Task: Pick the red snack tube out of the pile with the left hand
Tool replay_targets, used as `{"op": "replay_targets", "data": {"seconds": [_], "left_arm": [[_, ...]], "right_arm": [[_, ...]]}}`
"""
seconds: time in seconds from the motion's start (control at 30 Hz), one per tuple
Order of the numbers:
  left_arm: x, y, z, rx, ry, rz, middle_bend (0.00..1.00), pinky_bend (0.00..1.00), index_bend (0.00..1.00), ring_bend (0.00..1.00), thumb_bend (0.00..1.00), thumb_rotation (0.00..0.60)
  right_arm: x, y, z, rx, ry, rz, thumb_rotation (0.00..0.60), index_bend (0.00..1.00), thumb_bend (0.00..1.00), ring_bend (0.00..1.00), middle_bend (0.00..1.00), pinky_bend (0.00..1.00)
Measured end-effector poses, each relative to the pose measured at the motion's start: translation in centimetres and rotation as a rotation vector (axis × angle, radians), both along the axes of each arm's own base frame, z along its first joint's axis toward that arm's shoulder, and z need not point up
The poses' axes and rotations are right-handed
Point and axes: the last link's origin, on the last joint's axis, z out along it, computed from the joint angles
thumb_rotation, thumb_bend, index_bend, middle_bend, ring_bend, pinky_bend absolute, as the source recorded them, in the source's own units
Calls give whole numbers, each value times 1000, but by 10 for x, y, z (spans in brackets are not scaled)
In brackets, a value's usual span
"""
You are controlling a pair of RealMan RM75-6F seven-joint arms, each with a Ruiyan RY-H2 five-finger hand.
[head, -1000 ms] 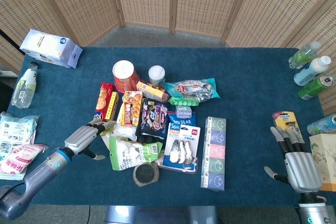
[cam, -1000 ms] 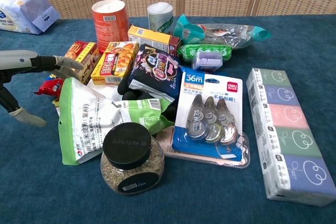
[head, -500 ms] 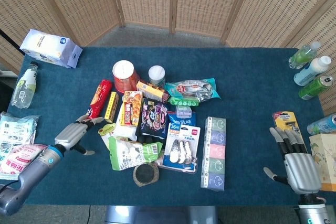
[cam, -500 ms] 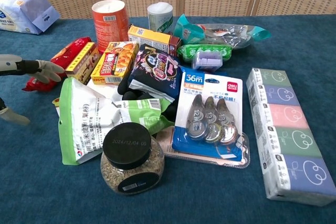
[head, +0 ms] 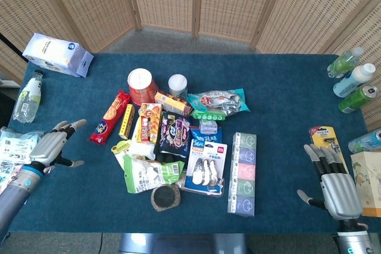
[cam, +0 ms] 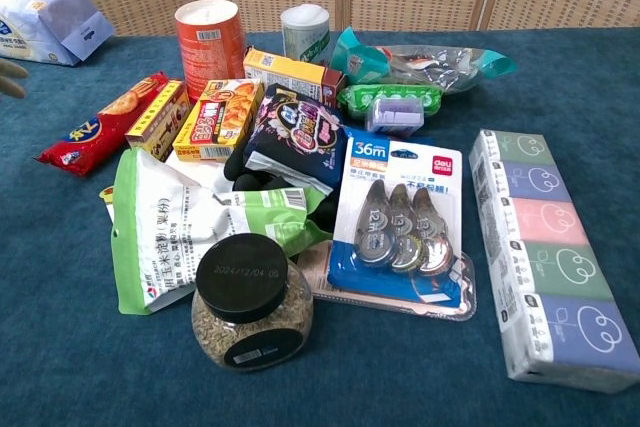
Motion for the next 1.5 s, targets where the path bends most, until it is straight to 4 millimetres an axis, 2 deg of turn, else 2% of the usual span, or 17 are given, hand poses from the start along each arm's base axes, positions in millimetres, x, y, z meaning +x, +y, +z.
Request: {"op": "replay_targets", "data": {"seconds": [0.1, 0.23, 0.47, 0.6, 0.9, 1.1, 1.2, 1.33, 1.4, 1.5], "left_arm": [[-1, 4, 4, 56, 17, 4, 122, 0, 14, 144, 170, 600], [-4, 11, -3, 91, 53, 35, 118, 0, 8, 143, 170, 600], [-3, 29, -28, 124, 71, 80, 103, 0, 0, 143, 170, 600], [7, 41, -44, 121, 20, 105, 98, 0, 0, 143, 170, 600], [18, 57, -65, 89, -10, 130, 84, 0, 4, 143, 169, 600], [21, 65, -81, 97, -4, 130, 81, 0, 44, 163, 177, 600], [21, 71, -86, 124, -1, 130, 108, 0, 124, 238, 237, 600], [18, 77, -94, 150, 28, 143, 143, 2, 227, 242, 360, 600], [17, 80, -99, 156, 50, 147, 157, 48, 255, 273, 401, 600], [18, 85, -107, 163, 77, 148, 199, 198, 313, 352, 474, 600]], "right_arm": [[1, 1, -1, 5, -4, 4, 600, 31, 161, 0, 0, 0], [1, 3, 0, 6, -17, 2, 600, 31, 162, 0, 0, 0], [-2, 8, 5, 6, -36, -10, 600, 31, 160, 0, 0, 0], [0, 9, 5, 17, -62, -6, 600, 31, 161, 0, 0, 0], [-2, 14, 7, 25, -97, -9, 600, 31, 161, 0, 0, 0], [-4, 18, 10, 29, -129, -19, 600, 30, 161, 0, 0, 0], [-6, 21, 12, 27, -148, -26, 600, 31, 162, 0, 0, 0], [-8, 26, 17, 14, -173, -32, 600, 33, 161, 0, 0, 0], [-9, 28, 19, 11, -185, -34, 600, 33, 160, 0, 0, 0], [-9, 31, 22, 10, -210, -36, 600, 34, 159, 0, 0, 0]]}}
